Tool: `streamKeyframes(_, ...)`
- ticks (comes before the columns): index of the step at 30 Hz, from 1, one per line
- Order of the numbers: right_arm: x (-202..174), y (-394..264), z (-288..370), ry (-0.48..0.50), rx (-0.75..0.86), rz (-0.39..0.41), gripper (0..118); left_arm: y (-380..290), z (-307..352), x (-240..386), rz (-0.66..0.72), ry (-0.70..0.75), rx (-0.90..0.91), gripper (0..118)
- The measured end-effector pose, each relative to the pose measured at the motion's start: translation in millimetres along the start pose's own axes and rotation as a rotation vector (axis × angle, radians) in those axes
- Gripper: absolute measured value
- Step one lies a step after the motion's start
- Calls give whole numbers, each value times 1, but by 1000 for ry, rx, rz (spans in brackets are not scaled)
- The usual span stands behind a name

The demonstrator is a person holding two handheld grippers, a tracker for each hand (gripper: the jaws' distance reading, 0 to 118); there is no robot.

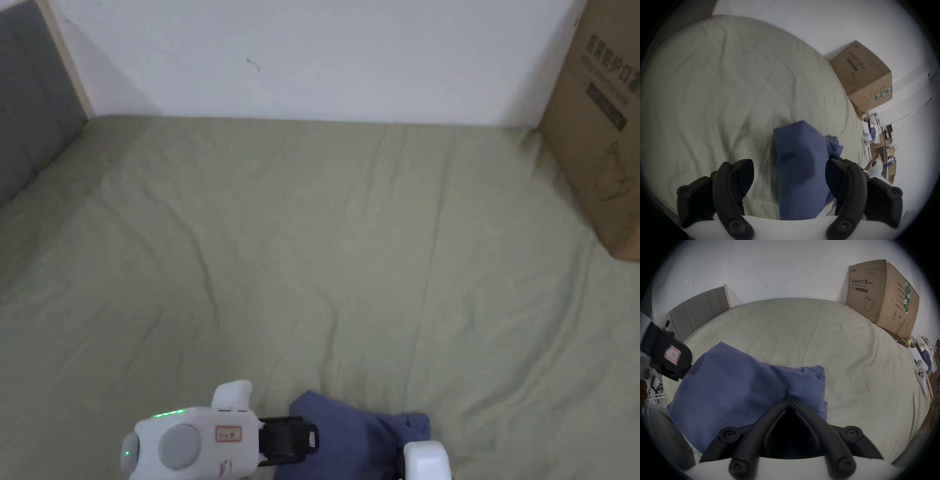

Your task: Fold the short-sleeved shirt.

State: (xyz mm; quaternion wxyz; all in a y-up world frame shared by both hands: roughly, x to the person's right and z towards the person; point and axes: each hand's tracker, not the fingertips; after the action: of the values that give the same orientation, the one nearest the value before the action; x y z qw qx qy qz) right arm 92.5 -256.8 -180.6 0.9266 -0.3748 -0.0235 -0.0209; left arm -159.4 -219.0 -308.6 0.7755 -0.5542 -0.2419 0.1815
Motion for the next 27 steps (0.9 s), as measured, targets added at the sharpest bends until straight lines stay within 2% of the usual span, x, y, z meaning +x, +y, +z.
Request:
streamKeyframes(2, 0, 0, 0, 3, -2, 4, 0, -3, -9, 3, -10, -1, -51, 92)
streamKeyframes(3, 1, 0, 0, 4, -2, 7, 0, -5, -15, 4, -29, -14, -83, 88)
streamKeyframes(6, 2, -1, 0, 9, 1, 7, 0, -15, -20, 9, -45, -20, -88, 51)
streamKeyframes(8, 4, -1, 1, 18, 5, 6, 0, -16, -19, 10, -59, -21, -77, 37)
streamKeyframes(9, 6, -1, 3, 28, 8, -4, 0, -15, -17, 7, -52, -29, -74, 21)
streamKeyframes(10, 9, 2, 5, 44, 5, -14, 0, -15, -16, 4, 2, -100, -63, 18)
streamKeyframes(11, 11, 6, 9, 55, 10, -26, 0, -15, -12, 2, 42, -127, -49, 18)
streamKeyframes(13, 16, 14, 20, 81, 47, -45, 0, -14, -1, 6, 0, -106, -25, 18)
streamKeyframes(18, 18, 49, 52, 73, 165, -19, 0, 5, 34, -6, -85, -56, 9, 16)
streamKeyframes(27, -4, 111, 77, 94, 318, 11, 0, 68, 146, -132, -110, 222, 101, 16)
